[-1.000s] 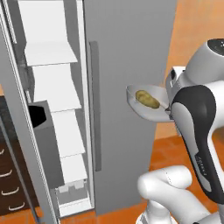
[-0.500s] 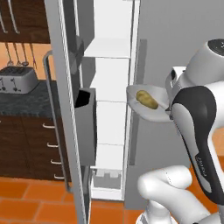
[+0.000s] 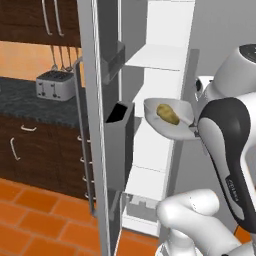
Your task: Take the meat container that has the steak and place it on the second highest rack of the freezer. Then take the vegetable container that has the potato and mushroom and place it on the highest rack of the freezer.
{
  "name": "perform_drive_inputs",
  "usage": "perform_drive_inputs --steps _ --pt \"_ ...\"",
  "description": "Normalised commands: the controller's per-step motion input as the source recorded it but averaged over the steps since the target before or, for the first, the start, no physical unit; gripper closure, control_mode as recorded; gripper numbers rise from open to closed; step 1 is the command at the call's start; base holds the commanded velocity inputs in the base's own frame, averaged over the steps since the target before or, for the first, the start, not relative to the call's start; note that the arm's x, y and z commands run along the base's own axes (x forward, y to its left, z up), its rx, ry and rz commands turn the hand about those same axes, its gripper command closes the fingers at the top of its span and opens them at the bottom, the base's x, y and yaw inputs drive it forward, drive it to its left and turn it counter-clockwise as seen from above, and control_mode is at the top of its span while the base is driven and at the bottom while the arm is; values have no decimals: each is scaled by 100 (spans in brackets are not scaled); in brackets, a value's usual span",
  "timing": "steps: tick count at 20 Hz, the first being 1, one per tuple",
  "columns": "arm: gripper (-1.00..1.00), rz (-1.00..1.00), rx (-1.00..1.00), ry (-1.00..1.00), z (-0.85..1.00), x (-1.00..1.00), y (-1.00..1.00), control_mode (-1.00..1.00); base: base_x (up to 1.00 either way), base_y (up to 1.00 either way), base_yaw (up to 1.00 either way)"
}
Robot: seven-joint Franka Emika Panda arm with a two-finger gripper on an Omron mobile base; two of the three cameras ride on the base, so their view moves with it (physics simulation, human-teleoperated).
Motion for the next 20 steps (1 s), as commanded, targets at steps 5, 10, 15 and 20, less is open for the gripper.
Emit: perform_drive_inputs --steps 5,10,15,20 --pt "100 0 0 0 0 0 0 100 56 0 24" --pt "100 0 0 0 0 0 0 100 61 0 17" --pt "100 0 0 0 0 0 0 100 44 0 18" --pt "100 0 0 0 0 0 0 100 16 0 17"
